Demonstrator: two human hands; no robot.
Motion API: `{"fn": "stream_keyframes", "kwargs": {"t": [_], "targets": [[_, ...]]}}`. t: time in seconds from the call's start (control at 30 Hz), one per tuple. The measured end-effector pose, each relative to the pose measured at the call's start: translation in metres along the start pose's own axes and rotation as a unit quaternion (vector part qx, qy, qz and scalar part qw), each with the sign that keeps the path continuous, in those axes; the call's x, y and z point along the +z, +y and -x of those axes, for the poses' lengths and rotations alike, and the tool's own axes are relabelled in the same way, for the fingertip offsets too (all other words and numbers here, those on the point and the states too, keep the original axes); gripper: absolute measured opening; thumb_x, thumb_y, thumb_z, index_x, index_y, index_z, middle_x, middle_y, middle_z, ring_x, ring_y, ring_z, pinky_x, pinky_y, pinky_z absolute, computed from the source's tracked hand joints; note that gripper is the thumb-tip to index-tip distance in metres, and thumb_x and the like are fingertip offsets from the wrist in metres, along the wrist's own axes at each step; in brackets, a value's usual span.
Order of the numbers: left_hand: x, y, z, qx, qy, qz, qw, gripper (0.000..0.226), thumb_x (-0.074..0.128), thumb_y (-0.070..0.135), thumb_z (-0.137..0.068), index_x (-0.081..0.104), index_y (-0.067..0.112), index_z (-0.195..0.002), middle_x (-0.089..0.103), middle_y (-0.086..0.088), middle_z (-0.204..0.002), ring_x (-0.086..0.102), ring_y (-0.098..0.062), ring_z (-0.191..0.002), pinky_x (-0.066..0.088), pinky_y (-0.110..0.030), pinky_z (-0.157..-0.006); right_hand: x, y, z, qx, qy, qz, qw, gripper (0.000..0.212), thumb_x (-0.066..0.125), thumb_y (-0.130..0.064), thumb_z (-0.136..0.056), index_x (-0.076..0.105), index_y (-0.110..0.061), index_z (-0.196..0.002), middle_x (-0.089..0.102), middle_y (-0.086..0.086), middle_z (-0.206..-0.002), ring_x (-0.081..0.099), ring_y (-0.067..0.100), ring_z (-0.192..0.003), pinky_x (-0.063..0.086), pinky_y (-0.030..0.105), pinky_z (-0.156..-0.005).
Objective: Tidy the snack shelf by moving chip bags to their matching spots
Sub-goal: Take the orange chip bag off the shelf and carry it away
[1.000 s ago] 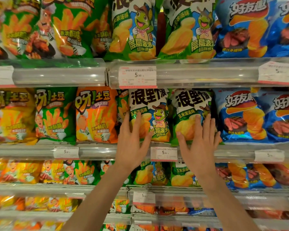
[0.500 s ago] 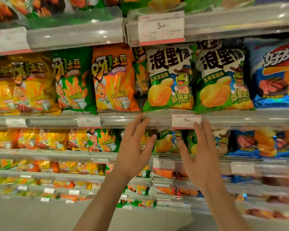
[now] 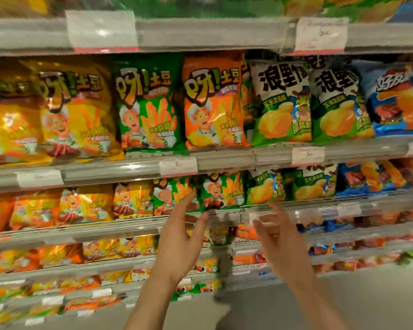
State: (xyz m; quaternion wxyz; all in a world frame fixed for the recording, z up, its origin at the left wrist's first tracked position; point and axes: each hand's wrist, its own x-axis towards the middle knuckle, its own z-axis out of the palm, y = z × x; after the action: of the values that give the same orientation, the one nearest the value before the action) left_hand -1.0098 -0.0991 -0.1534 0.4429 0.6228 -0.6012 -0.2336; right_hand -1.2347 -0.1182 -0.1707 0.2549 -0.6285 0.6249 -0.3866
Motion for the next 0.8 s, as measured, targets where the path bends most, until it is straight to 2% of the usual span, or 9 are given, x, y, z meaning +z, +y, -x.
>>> {"fn": "stream_keyframes", "kwargs": {"t": [0.1, 0.17, 0.23, 0.3, 0.43, 0.53, 0.6, 0.7, 0.8], "targets": [[-0.024, -0.001, -0.006, -0.003, 0.007, 0.006, 1.000, 0.053, 0.055, 0.052, -0.099, 0.042, 0.044, -0.149, 0.061, 0.023, -0.128, 0.064, -0.004, -0.110, 0.058, -0.040, -0.092, 0.010, -0.025, 0.002, -0.016, 0.001, 0.017, 1.000, 0.066, 0.057, -0.050, -0.095, 0.035, -0.029, -0.154, 0.072, -0.014, -0.100, 0.067, -0.003, -0.072, 0.048, 0.010, -0.057], [-0.036, 0.006, -0.017, 0.010, 0.012, 0.003, 1.000, 0.053, 0.058, 0.047, -0.100, 0.043, 0.038, -0.150, 0.062, 0.018, -0.126, 0.065, -0.003, -0.104, 0.059, -0.038, -0.089, 0.009, -0.042, -0.008, -0.034, 0.007, 0.028, 0.999, 0.070, 0.051, -0.058, -0.092, 0.037, -0.028, -0.153, 0.071, -0.014, -0.106, 0.067, -0.004, -0.076, 0.050, 0.013, -0.060], [-0.045, 0.019, -0.032, 0.028, 0.020, 0.001, 0.999, 0.053, 0.058, 0.043, -0.101, 0.042, 0.034, -0.151, 0.061, 0.013, -0.128, 0.064, 0.000, -0.102, 0.058, -0.033, -0.087, 0.004, -0.060, -0.025, -0.060, 0.027, 0.037, 0.997, 0.064, 0.050, -0.054, -0.096, 0.039, -0.024, -0.152, 0.067, -0.012, -0.110, 0.065, -0.008, -0.079, 0.050, 0.015, -0.060], [-0.051, 0.034, -0.051, 0.055, 0.036, -0.006, 0.998, 0.052, 0.057, 0.040, -0.102, 0.042, 0.031, -0.151, 0.059, 0.010, -0.133, 0.062, -0.003, -0.105, 0.057, -0.035, -0.090, -0.002, -0.081, -0.047, -0.090, 0.065, 0.040, 0.993, 0.060, 0.049, -0.052, -0.099, 0.044, -0.019, -0.149, 0.068, -0.008, -0.106, 0.064, -0.006, -0.078, 0.052, 0.019, -0.063], [-0.048, 0.063, -0.096, 0.106, 0.058, -0.053, 0.991, 0.051, 0.055, 0.036, -0.103, 0.044, 0.023, -0.152, 0.054, 0.000, -0.143, 0.059, -0.017, -0.123, 0.052, -0.042, -0.103, -0.011, -0.111, -0.105, -0.143, 0.111, 0.012, 0.983, 0.057, 0.056, -0.047, -0.100, 0.049, -0.010, -0.144, 0.067, 0.001, -0.101, 0.066, 0.008, -0.083, 0.059, 0.039, -0.078], [-0.041, 0.078, -0.126, 0.126, 0.073, -0.114, 0.983, 0.053, 0.053, 0.029, -0.104, 0.040, 0.018, -0.154, 0.047, -0.006, -0.152, 0.046, -0.023, -0.138, 0.037, -0.031, -0.111, -0.016, -0.128, -0.144, -0.125, 0.089, 0.050, 0.987, 0.069, 0.049, -0.063, -0.096, 0.044, -0.017, -0.148, 0.059, 0.006, -0.132, 0.061, 0.021, -0.117, 0.053, 0.045, -0.101], [-0.035, 0.085, -0.139, 0.116, 0.075, -0.135, 0.981, 0.056, 0.052, 0.026, -0.105, 0.035, 0.019, -0.157, 0.037, -0.009, -0.160, 0.037, -0.026, -0.147, 0.034, -0.035, -0.115, -0.014, -0.136, -0.162, -0.119, 0.064, 0.034, 0.990, 0.075, 0.051, -0.064, -0.096, 0.040, -0.014, -0.152, 0.051, 0.008, -0.143, 0.051, 0.024, -0.132, 0.042, 0.039, -0.112], [-0.024, 0.086, -0.148, 0.102, 0.071, -0.132, 0.983, 0.058, 0.050, 0.024, -0.105, 0.031, 0.019, -0.159, 0.028, -0.012, -0.166, 0.023, -0.027, -0.155, 0.030, -0.039, -0.120, -0.010, -0.145, -0.179, -0.083, -0.008, -0.031, 0.996, 0.084, 0.050, -0.076, -0.089, 0.039, -0.020, -0.151, 0.056, 0.002, -0.139, 0.055, 0.021, -0.127, 0.044, 0.039, -0.109], [-0.016, 0.082, -0.150, 0.113, 0.083, -0.131, 0.981, 0.055, 0.050, 0.021, -0.105, 0.036, 0.016, -0.158, 0.032, -0.010, -0.166, 0.024, -0.024, -0.154, 0.027, -0.032, -0.120, -0.006, -0.149, -0.184, -0.062, -0.070, -0.067, 0.993, 0.073, 0.054, -0.070, -0.090, 0.043, -0.024, -0.146, 0.058, -0.008, -0.127, 0.056, 0.013, -0.114, 0.041, 0.028, -0.093]]}}
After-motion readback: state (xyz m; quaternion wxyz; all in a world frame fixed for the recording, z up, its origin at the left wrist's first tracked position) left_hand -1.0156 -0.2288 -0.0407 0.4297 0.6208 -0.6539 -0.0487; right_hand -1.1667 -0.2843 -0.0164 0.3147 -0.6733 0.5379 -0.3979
